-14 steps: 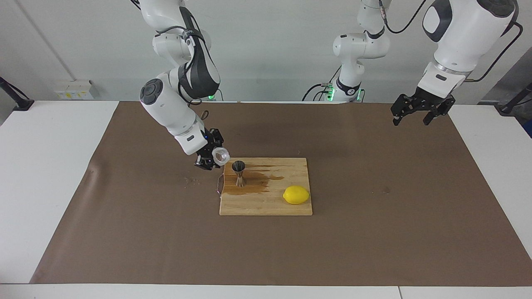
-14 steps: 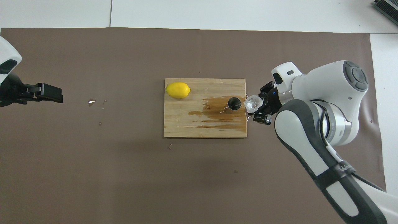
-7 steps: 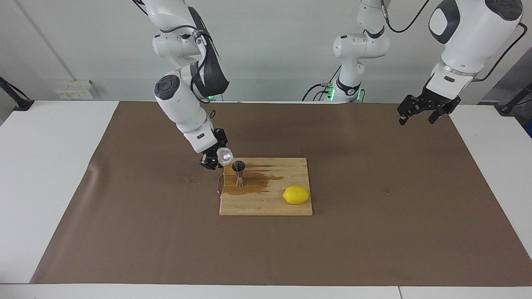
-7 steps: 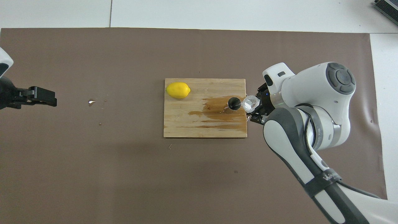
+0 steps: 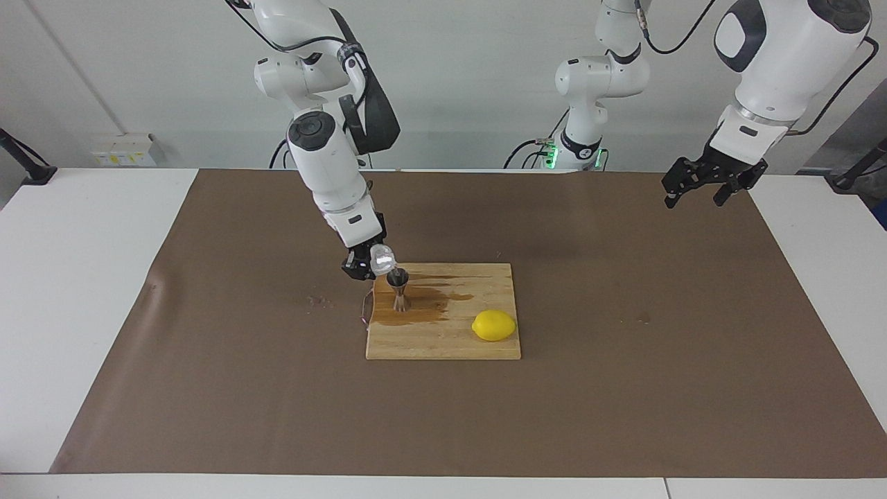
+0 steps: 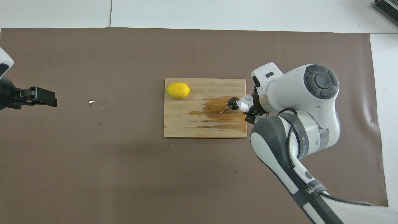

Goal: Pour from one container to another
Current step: 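Tilt the white cup over the metal cup with the right gripper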

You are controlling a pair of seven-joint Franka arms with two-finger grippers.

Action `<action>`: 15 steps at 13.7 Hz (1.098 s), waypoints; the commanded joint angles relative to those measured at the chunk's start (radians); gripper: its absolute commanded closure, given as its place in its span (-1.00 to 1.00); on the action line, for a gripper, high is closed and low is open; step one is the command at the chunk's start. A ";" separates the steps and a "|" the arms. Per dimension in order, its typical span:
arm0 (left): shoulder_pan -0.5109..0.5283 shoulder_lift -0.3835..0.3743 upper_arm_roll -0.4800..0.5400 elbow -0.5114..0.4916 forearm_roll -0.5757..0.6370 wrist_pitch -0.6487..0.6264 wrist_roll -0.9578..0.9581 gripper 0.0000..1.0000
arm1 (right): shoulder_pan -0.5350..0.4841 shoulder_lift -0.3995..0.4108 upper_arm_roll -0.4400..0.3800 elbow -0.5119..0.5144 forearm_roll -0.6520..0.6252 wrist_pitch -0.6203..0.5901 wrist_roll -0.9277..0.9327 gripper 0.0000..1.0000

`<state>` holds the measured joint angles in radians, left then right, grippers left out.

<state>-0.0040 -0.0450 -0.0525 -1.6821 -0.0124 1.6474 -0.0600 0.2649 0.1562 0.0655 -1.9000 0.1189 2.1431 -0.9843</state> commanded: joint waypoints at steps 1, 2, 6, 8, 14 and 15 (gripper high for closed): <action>0.013 -0.033 -0.010 -0.031 0.014 -0.008 0.000 -1.00 | -0.001 0.003 0.002 0.013 -0.050 -0.011 0.035 0.29; 0.013 -0.032 -0.010 -0.031 0.014 -0.008 0.000 -1.00 | -0.001 0.003 0.002 0.013 -0.056 -0.014 0.035 0.29; 0.013 -0.032 -0.010 -0.030 0.014 -0.006 0.000 -1.00 | -0.001 0.002 0.002 0.010 -0.062 -0.023 0.041 0.30; 0.013 -0.032 -0.010 -0.030 0.014 -0.008 0.000 -1.00 | -0.001 0.002 0.002 0.010 -0.067 -0.032 0.041 0.30; 0.015 -0.032 -0.010 -0.030 0.012 0.009 -0.003 -1.00 | 0.013 0.002 0.002 0.012 -0.082 -0.032 0.056 0.31; 0.016 -0.030 -0.007 -0.028 0.011 0.011 0.002 -1.00 | 0.013 0.002 0.002 0.012 -0.082 -0.032 0.056 0.31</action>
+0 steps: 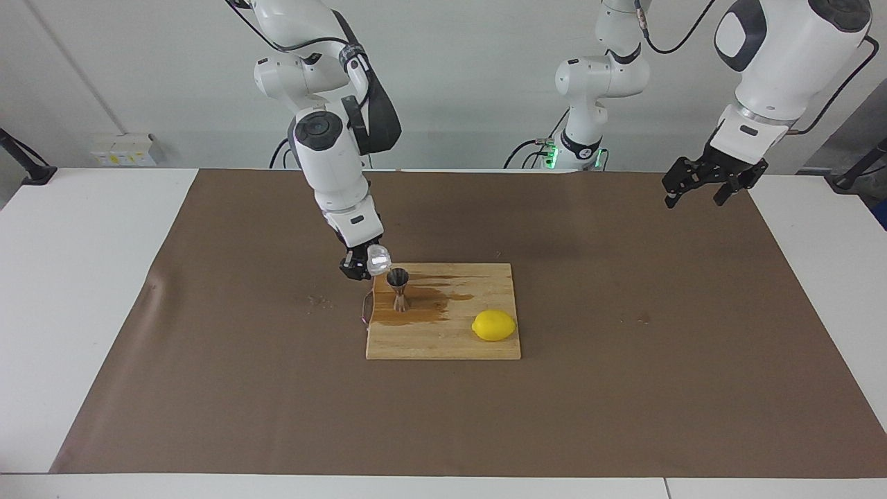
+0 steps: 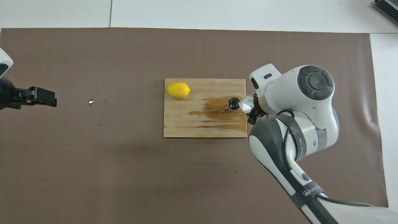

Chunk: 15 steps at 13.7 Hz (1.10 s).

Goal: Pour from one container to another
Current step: 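Tilt the white cup over the metal cup with the right gripper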

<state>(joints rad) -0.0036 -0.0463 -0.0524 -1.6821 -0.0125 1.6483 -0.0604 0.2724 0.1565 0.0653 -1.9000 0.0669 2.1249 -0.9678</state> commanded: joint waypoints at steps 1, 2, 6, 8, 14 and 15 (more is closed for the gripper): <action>0.016 -0.029 -0.007 -0.027 0.008 0.013 0.007 -1.00 | 0.004 0.001 0.002 0.012 -0.030 -0.008 0.040 0.32; 0.014 -0.027 -0.007 -0.025 0.008 0.019 0.010 -1.00 | 0.004 0.001 0.002 0.012 -0.030 -0.005 0.038 0.33; 0.014 -0.024 -0.007 -0.022 0.008 0.022 0.010 -1.00 | -0.007 0.003 0.005 0.007 -0.012 0.009 -0.026 0.33; 0.014 -0.023 -0.007 -0.016 0.008 0.024 0.010 -1.00 | -0.016 0.005 0.005 0.004 0.007 0.027 -0.089 0.33; 0.011 -0.015 -0.007 0.016 0.008 0.022 0.007 -1.00 | -0.065 0.005 0.005 -0.017 0.221 0.069 -0.362 0.34; 0.008 -0.015 -0.007 0.015 0.008 0.024 0.002 -1.00 | -0.073 0.005 0.005 -0.016 0.244 0.069 -0.396 0.34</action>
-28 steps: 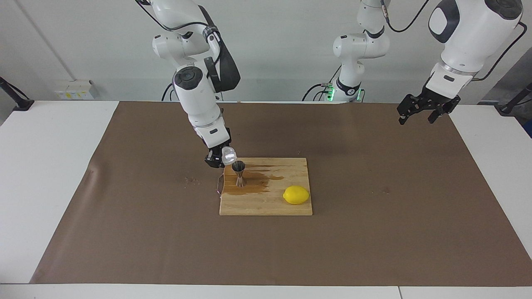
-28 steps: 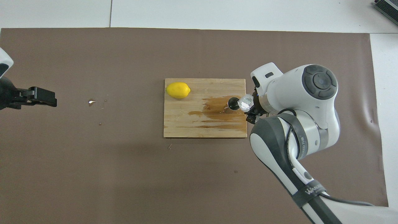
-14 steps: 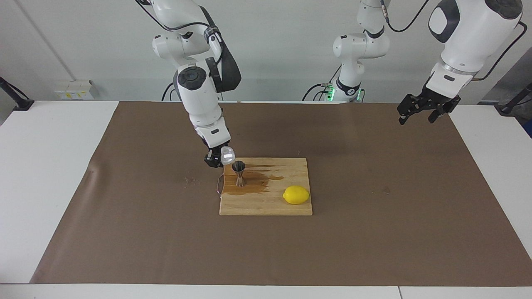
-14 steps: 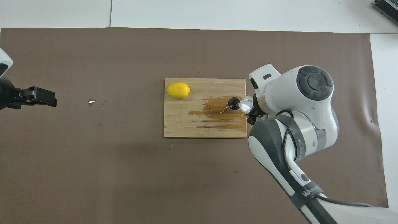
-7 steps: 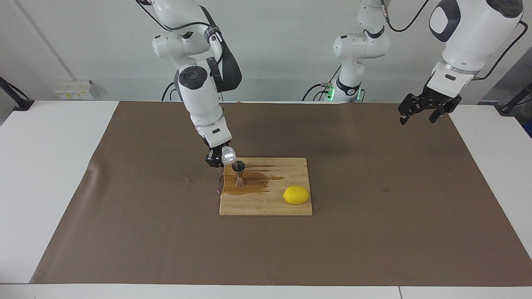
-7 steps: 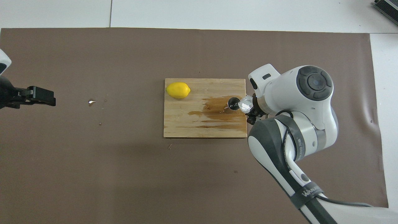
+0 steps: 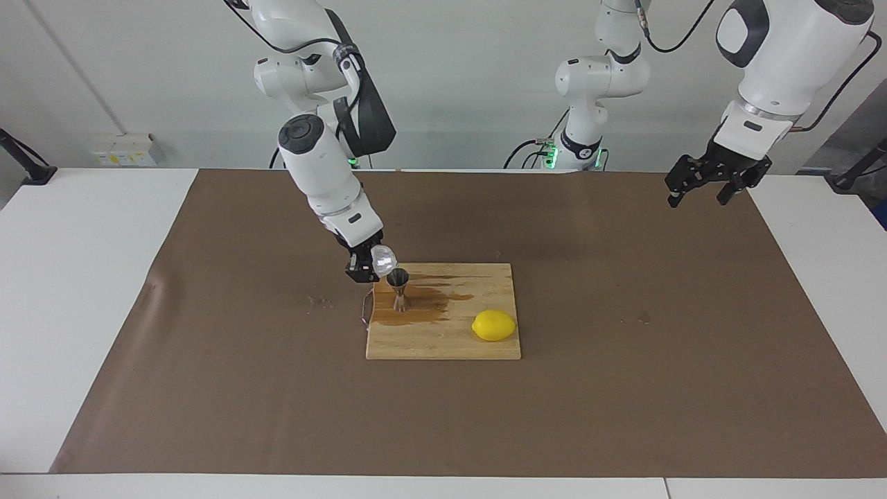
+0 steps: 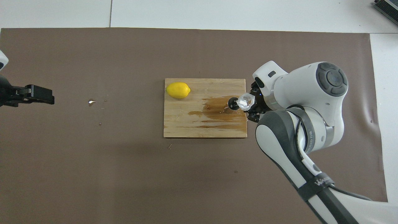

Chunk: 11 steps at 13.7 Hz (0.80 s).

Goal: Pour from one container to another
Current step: 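Carry the white cup back and lower it beside the board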

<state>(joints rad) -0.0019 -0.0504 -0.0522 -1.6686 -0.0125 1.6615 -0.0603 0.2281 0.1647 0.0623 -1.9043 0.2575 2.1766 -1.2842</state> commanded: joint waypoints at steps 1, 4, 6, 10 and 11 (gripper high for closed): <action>0.005 -0.011 -0.008 0.000 0.008 0.012 0.002 -1.00 | -0.042 -0.004 0.008 -0.013 0.084 0.017 -0.124 0.35; 0.060 -0.008 -0.034 0.001 -0.018 0.015 0.002 -1.00 | -0.070 -0.004 0.008 -0.015 0.195 0.014 -0.272 0.37; 0.074 0.001 -0.044 0.003 -0.021 0.018 0.007 -1.00 | -0.098 -0.004 0.008 -0.019 0.247 0.008 -0.369 0.38; 0.101 0.003 -0.083 0.000 -0.021 0.018 0.005 -1.00 | -0.192 0.001 0.008 -0.067 0.402 0.011 -0.579 0.38; 0.102 0.000 -0.083 0.000 -0.021 0.015 0.005 -1.00 | -0.220 0.012 0.008 -0.087 0.452 0.011 -0.653 0.39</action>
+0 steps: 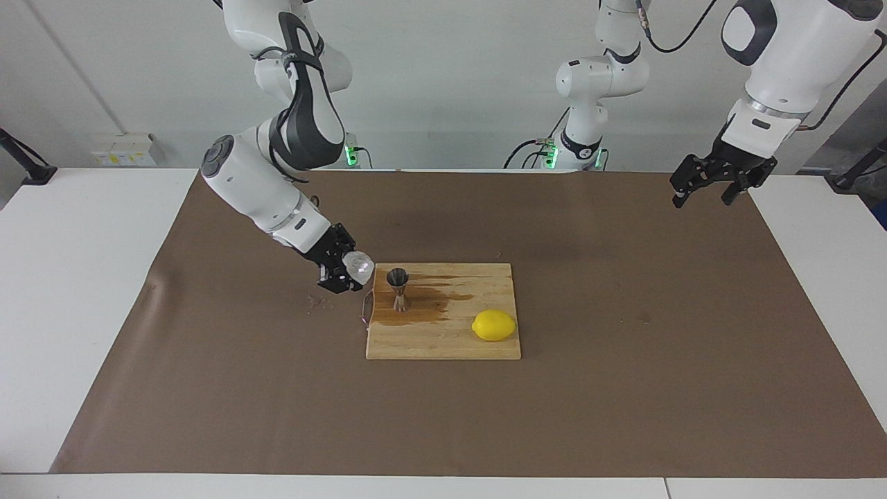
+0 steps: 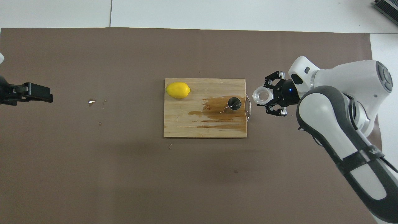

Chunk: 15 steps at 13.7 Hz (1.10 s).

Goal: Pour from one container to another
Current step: 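Carry the white cup back and lower it beside the board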

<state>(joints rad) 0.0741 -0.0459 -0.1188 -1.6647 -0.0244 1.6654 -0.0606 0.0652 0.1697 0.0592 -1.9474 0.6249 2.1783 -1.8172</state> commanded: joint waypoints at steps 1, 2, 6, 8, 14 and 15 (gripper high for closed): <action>0.021 -0.009 -0.015 -0.004 -0.009 -0.001 0.004 -1.00 | -0.092 0.020 0.010 -0.066 0.132 0.009 -0.205 0.39; 0.016 -0.012 -0.013 -0.006 -0.009 -0.016 0.004 -1.00 | -0.131 0.036 0.011 -0.082 0.177 0.009 -0.271 0.39; 0.024 -0.011 -0.010 0.008 -0.002 -0.053 0.002 -1.00 | -0.211 0.166 0.011 -0.093 0.300 0.006 -0.524 0.38; 0.027 -0.014 -0.013 0.002 -0.002 -0.042 0.008 -1.00 | -0.211 0.191 0.011 -0.093 0.328 0.017 -0.576 0.37; 0.029 -0.015 -0.007 -0.012 -0.009 -0.007 0.002 -1.00 | -0.220 0.191 0.007 -0.096 0.325 0.012 -0.570 -1.00; 0.027 -0.017 -0.007 -0.010 -0.009 -0.021 0.002 -1.00 | -0.226 0.186 0.007 -0.096 0.314 0.009 -0.550 -1.00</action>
<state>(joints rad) 0.0891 -0.0490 -0.1197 -1.6642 -0.0244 1.6485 -0.0613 -0.1398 0.3723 0.0565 -2.0371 0.9253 2.1836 -2.3785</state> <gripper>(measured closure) 0.000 0.194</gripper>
